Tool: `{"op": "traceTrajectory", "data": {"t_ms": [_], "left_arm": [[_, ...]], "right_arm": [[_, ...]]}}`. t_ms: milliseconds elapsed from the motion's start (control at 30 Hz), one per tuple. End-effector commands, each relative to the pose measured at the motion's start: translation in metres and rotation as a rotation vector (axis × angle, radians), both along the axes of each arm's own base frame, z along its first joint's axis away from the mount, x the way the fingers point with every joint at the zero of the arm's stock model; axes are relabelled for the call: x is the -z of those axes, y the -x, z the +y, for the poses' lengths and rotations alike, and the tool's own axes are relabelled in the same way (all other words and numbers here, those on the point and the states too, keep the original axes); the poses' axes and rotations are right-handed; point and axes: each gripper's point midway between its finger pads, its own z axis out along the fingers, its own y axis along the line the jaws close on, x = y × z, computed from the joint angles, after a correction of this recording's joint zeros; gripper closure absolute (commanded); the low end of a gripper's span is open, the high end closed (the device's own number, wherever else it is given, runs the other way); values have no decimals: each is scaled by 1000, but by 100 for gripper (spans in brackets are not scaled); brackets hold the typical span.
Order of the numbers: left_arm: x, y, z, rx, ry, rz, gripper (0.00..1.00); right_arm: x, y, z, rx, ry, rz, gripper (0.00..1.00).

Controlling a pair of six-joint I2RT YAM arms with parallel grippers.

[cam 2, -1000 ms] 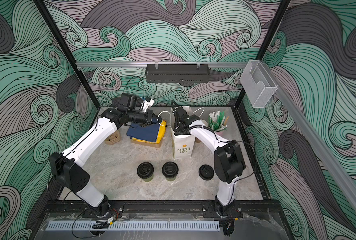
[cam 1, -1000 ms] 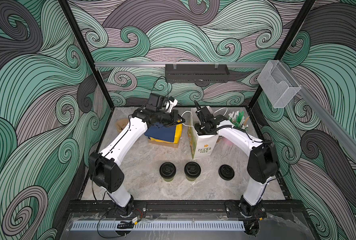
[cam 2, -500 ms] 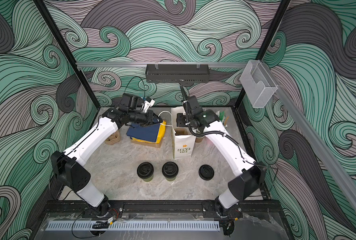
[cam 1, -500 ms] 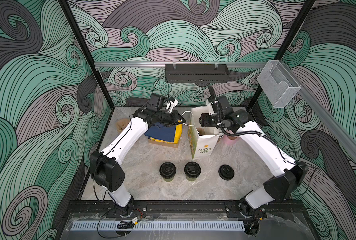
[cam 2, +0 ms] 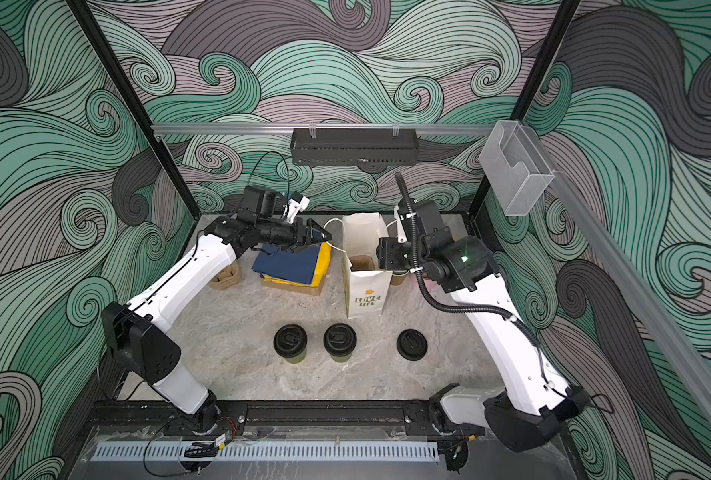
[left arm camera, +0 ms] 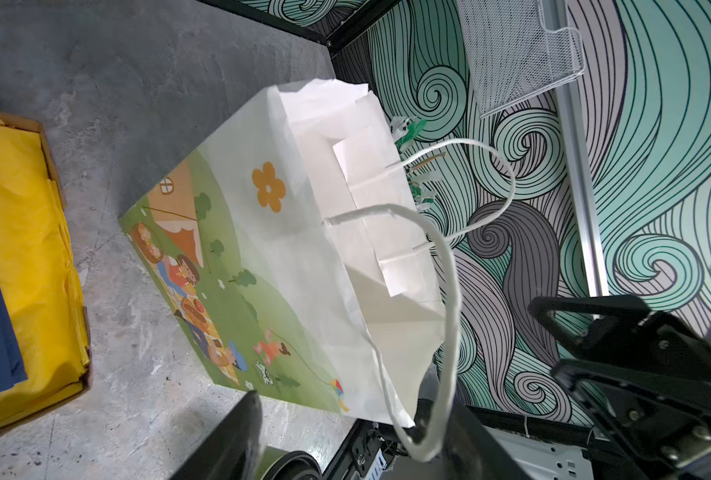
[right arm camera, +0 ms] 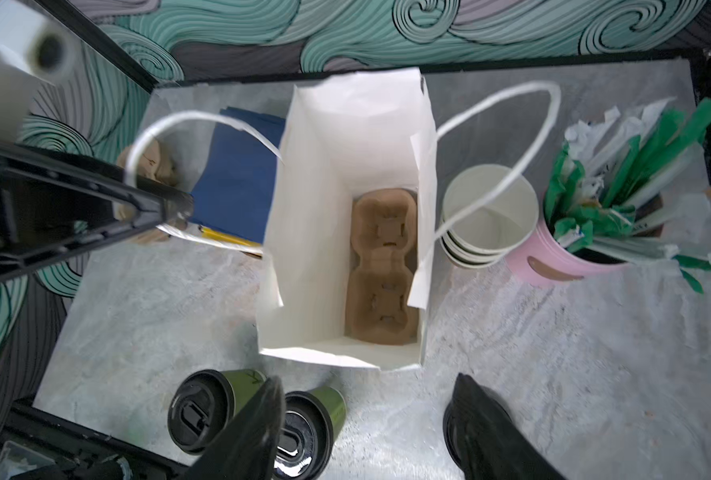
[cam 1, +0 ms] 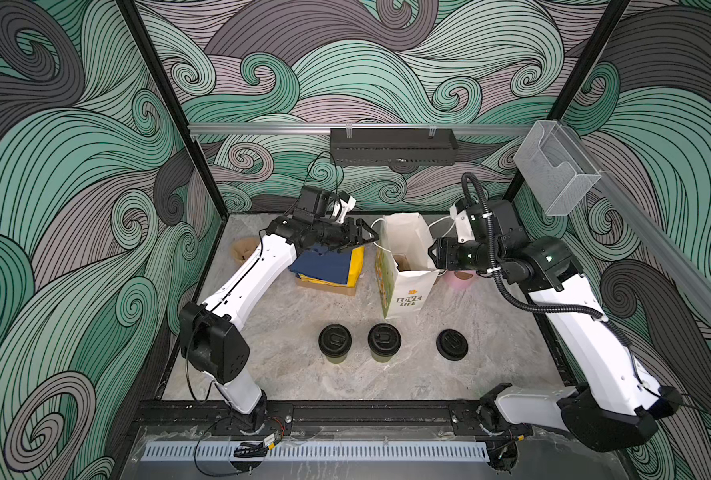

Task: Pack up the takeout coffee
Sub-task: 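Lift the right gripper out of the bag while the left holds the bag rim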

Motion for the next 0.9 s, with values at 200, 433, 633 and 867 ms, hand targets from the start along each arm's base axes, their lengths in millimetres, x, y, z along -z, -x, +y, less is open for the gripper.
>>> {"op": "traceTrajectory", "data": {"t_ms": [200, 433, 633, 867], "left_arm": [[-53, -8, 10, -92, 33, -124, 27], [-47, -15, 8, -104, 25, -102, 31], [-42, -16, 3, -79, 33, -98, 50], [-40, -14, -8, -27, 64, -87, 66]], "right_arm": [[40, -14, -2, 54, 72, 126, 35], [55, -44, -6, 74, 135, 112, 45], [63, -68, -8, 69, 143, 95, 59], [70, -89, -3, 33, 125, 78, 79]]}}
